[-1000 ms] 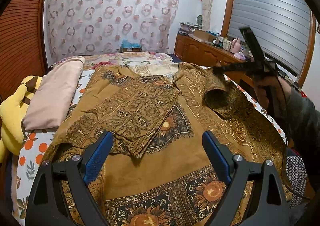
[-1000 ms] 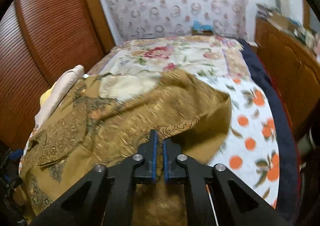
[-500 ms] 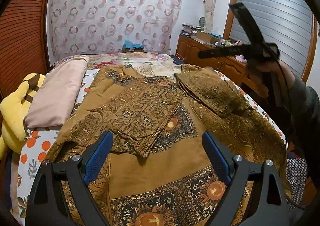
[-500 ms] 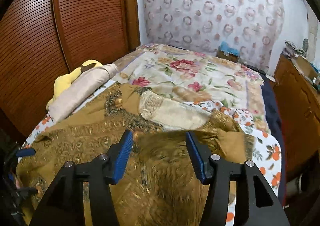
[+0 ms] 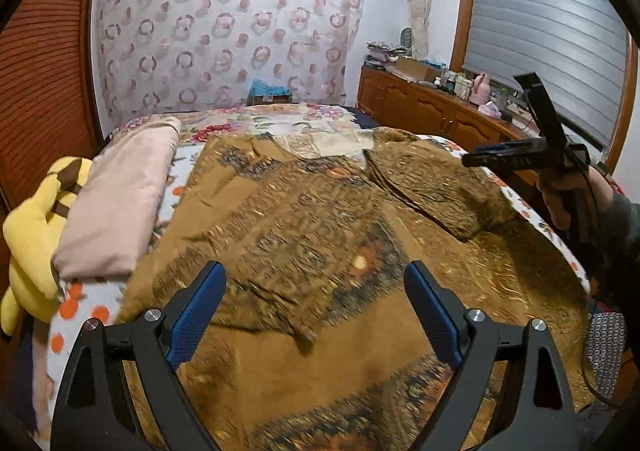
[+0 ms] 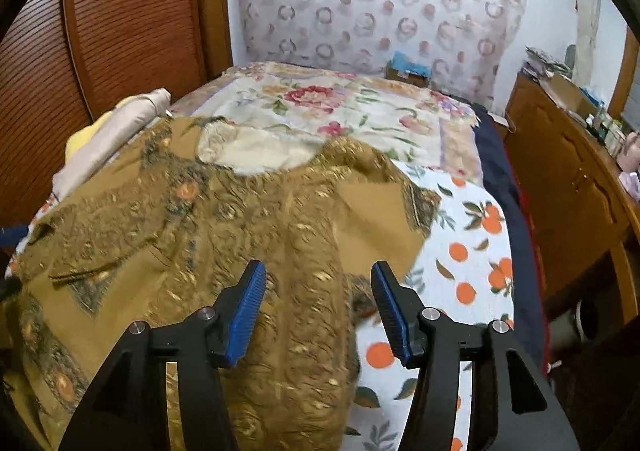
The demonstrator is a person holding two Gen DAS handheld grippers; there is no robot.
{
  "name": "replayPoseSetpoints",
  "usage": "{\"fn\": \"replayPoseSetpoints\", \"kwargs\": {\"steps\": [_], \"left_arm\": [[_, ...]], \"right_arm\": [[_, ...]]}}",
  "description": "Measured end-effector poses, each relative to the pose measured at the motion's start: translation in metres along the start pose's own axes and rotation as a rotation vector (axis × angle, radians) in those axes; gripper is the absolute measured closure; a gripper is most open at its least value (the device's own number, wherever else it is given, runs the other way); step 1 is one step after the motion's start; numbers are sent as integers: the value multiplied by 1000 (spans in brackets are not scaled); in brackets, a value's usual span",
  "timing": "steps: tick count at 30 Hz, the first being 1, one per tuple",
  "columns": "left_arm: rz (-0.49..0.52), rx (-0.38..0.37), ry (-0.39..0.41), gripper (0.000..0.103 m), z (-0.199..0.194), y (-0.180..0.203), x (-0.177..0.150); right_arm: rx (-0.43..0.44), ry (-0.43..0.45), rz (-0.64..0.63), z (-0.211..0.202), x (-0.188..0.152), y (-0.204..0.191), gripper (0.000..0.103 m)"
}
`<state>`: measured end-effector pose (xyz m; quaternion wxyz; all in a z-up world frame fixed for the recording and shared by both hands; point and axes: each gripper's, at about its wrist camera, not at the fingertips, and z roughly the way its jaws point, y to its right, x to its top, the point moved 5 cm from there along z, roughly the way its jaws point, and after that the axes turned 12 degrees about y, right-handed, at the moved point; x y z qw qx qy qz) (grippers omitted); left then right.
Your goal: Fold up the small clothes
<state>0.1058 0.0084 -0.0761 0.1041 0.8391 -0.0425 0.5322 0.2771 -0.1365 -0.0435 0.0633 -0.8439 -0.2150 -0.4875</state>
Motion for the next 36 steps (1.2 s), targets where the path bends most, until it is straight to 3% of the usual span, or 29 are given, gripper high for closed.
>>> {"fn": "replayPoseSetpoints", "kwargs": {"steps": [3,5,15,26,31,33,36], "left_arm": [[18,26,-9,12,11,-14,8],[29,42,-19,12,20,-23,12],[31,81,-87,12,65,-61,28],[69,74,-165,12,117,-79,46],[72,37,-226,32,146,-86,47],[75,28,-263,48,160,-89,45],[81,19,-306,56,175,-90,42]], "right_arm": [[7,5,39,5,2,10,44],[6,11,59,13,4,16,37],[-17,-29,101,62,4,50,37],[-53,-31,44,96,9,50,37],[-46,-23,50,95,7,52,36],[-47,-24,49,95,6,52,36],[-46,-25,49,95,6,53,36]]}}
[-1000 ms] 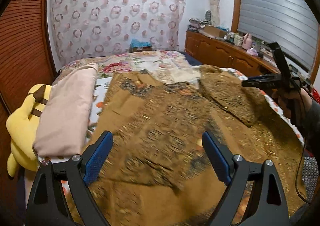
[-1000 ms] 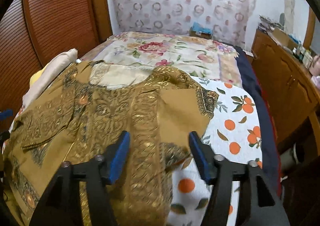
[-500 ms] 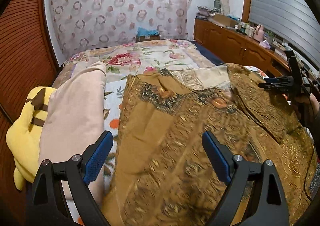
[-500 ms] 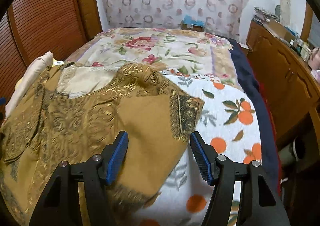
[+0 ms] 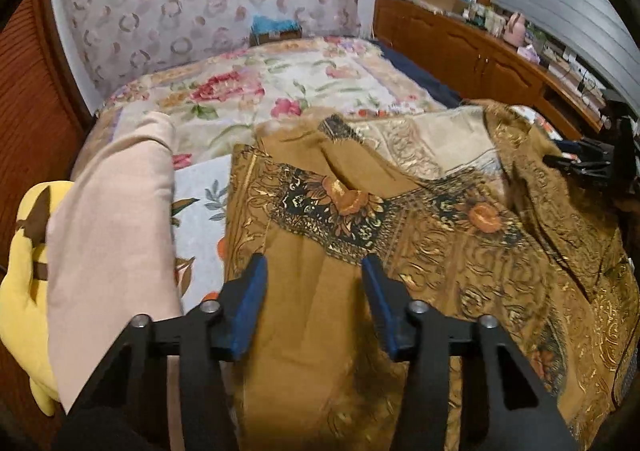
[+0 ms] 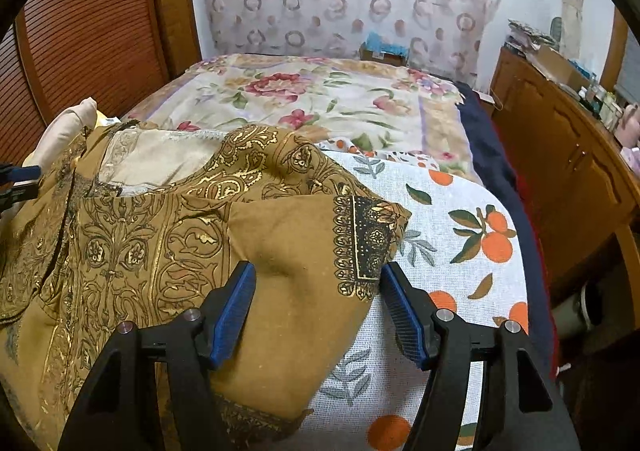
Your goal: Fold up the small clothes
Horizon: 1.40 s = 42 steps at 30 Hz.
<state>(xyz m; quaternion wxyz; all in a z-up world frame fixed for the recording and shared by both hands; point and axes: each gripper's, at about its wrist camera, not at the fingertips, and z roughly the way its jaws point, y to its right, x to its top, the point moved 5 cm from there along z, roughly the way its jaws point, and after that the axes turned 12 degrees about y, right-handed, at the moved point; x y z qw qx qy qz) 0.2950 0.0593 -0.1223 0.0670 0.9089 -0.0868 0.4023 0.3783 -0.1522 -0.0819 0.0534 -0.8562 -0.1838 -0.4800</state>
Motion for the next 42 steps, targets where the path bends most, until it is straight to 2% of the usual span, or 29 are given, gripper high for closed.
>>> {"fn": "replayPoseSetpoints", "kwargs": {"steps": [3,7,10,12,17,21,26,29,34,36,37,39,41,42], "left_arm": [[13,-3,-36,56,13,0,1],[28,-2,-41,56,19,2,6],[41,-25,-40,72,20,5,9],[41,-39,-43,96,19,6,9],[38,-70,-35,101,13,6,10],[27,-46,29,101,-7,-1,20],[-7,62,105,101,-28,-39,39],[-15,116,104,101,-28,-57,40],[-49,135,80,100,-21,-68,31],[-74,119,68,99,-16,-70,29],[-86,115,56,96,-13,-72,27],[-100,109,48,74,-10,-73,25],[-109,88,47,63,-8,-71,25],[-111,77,46,61,-7,-70,24]], "right_arm": [[0,0,-1,0,0,0,36],[0,-1,-2,0,0,0,35],[-6,-2,-1,0,1,2,34],[-6,-3,0,1,0,3,33],[-8,-3,-2,1,1,4,32],[-8,-4,-3,1,1,4,32],[-7,-4,-3,1,1,4,32],[-7,-4,-3,1,1,4,32],[-8,-4,-4,1,1,4,32],[-7,-4,-4,1,1,4,32],[-7,-4,-4,1,1,4,31],[-7,-4,-4,1,1,4,31],[-7,-4,-4,1,1,4,31],[-7,-4,-5,1,1,4,31]]}}
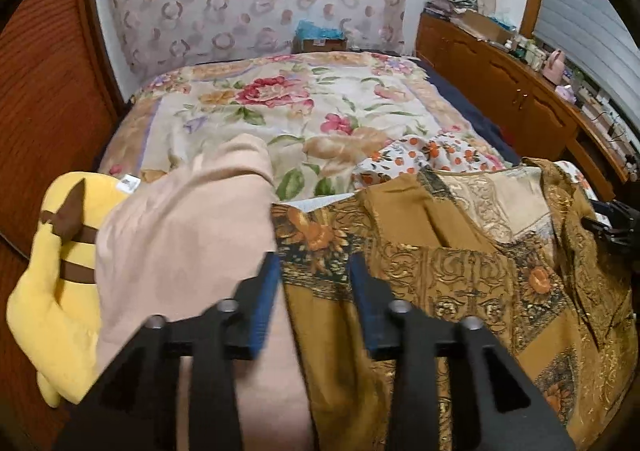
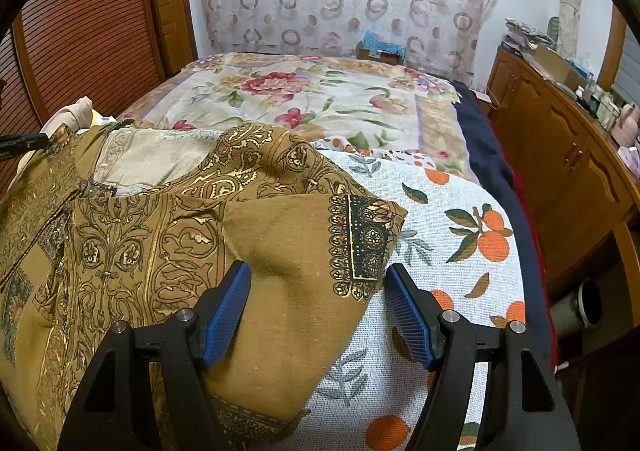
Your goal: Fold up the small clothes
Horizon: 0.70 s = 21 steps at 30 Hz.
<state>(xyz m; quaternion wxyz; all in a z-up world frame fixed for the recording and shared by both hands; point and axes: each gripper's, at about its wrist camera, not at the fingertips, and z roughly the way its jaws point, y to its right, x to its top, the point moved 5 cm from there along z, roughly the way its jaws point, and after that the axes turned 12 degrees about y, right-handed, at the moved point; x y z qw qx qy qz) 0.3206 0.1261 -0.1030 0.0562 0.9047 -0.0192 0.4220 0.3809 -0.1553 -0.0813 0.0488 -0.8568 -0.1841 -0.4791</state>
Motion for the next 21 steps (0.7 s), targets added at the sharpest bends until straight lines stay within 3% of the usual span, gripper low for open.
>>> {"fn": "replayPoseSetpoints", "kwargs": {"steps": [13,14,17,21], "left_arm": [[73,65,-34,59,15,3,-2],[84,68,-33,61,15,4,-2],[78,33,-47,100,15,9,-3],[102,6,37,100,-9,23,6]], "right_arm": [[0,0,-1,0,0,0,31],[0,0,0,0,0,0,31],[-1,0,-1,0,0,0,31],[-1,0,-1,0,0,0,31]]}}
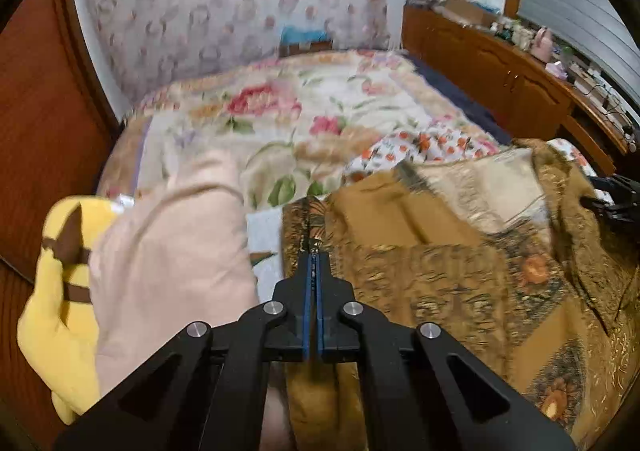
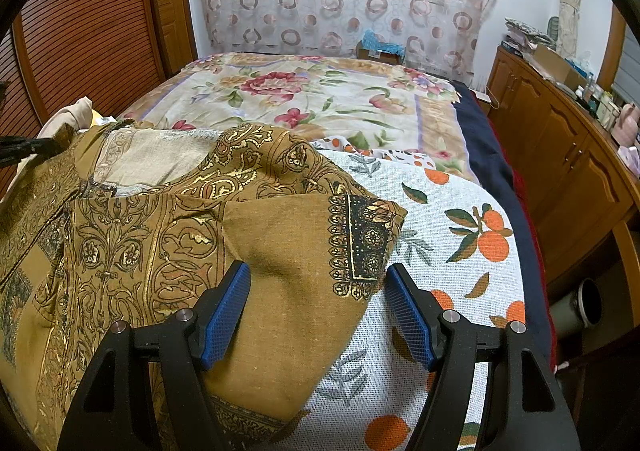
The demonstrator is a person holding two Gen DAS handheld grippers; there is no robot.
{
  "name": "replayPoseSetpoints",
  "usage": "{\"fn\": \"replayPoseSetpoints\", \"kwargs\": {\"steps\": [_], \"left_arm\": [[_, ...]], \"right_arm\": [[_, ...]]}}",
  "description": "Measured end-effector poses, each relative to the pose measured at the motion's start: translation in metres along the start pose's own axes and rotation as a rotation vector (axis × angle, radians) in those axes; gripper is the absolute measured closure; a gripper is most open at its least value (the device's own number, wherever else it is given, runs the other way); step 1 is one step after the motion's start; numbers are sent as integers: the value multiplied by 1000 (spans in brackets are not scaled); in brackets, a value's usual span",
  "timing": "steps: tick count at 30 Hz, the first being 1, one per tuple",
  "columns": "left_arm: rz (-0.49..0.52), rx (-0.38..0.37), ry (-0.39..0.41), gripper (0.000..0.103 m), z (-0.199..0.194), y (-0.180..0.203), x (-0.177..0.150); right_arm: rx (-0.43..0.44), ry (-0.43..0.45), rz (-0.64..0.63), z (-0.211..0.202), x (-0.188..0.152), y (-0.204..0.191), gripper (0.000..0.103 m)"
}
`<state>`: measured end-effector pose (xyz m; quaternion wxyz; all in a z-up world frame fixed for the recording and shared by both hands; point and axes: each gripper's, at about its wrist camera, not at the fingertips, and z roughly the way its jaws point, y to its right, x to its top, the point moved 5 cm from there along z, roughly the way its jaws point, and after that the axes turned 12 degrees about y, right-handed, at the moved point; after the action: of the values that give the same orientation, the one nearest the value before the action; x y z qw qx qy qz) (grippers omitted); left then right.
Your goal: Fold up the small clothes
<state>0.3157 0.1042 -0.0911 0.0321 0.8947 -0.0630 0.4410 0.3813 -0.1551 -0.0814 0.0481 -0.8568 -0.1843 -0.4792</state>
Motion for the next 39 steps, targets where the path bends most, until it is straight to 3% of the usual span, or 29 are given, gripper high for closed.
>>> {"fn": "replayPoseSetpoints", "kwargs": {"steps": [7,16,19,21,24,32,39], "left_arm": [[-21,-72,134,101,-55,19,15],[-36,-119,162,101,-87,37,-9],[-45,-114,193,101,-99,38,-17],[-58,-118,197,101,-105,37,-23],[-64,-121,211,101,-117,39,-28],[-68,-120,258,101,-155,42,-44],[-110,-122,268,101,-181,34,-78]], "right_arm": [[11,1,11,-1,1,1,31],[47,-11,48,11,12,13,32],[72,-11,26,11,14,5,62],[116,-10,29,7,13,-1,93],[82,31,-14,-6,14,-7,97],[102,210,-26,-81,19,-22,98],[131,280,-10,-140,-18,-32,99]]}}
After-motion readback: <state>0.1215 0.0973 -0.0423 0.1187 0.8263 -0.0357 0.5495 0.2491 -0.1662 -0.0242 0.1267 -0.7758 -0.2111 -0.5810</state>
